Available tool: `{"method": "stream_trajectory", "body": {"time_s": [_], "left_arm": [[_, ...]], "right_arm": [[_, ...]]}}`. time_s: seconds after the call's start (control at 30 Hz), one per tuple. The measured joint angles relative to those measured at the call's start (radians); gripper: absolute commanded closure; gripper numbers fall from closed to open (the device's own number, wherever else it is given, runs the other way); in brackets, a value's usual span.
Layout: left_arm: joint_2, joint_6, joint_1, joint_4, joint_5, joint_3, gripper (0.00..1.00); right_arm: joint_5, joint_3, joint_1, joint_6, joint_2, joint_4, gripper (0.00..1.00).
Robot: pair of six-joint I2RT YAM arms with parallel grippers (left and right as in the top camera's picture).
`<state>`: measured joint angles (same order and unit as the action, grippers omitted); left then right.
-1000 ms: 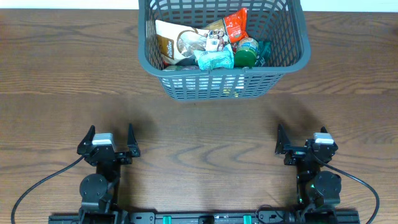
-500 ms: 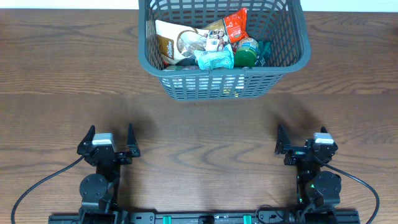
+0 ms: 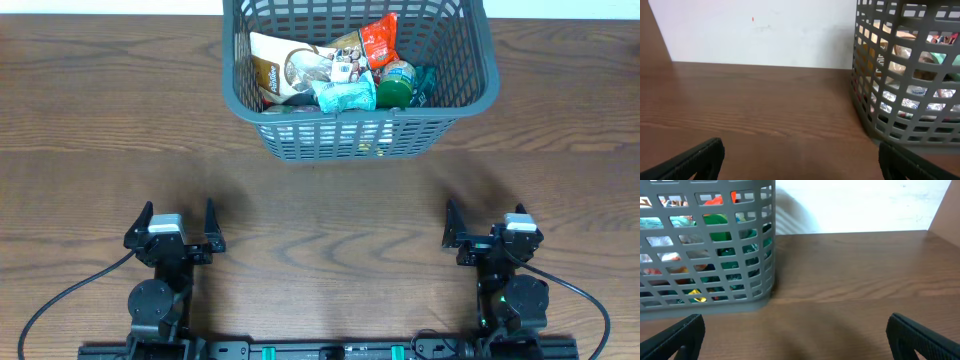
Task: Pack container
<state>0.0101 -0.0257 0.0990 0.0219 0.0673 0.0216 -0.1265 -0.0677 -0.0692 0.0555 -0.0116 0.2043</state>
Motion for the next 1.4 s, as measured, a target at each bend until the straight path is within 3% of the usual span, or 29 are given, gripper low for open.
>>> {"method": "stream_trajectory", "body": {"time_s": [1.17, 1.4], "left_arm": [[0.000, 0.000, 0.000, 0.000, 0.000, 0.000, 0.01], [0.000, 0.000, 0.000, 0.000, 0.000, 0.000, 0.01]], "right_arm": [[0.000, 0.000, 0.000, 0.000, 0.000, 0.000, 0.01], [-0.020, 0.001, 0.000, -0.072, 0.000, -0.053, 0.01]]}}
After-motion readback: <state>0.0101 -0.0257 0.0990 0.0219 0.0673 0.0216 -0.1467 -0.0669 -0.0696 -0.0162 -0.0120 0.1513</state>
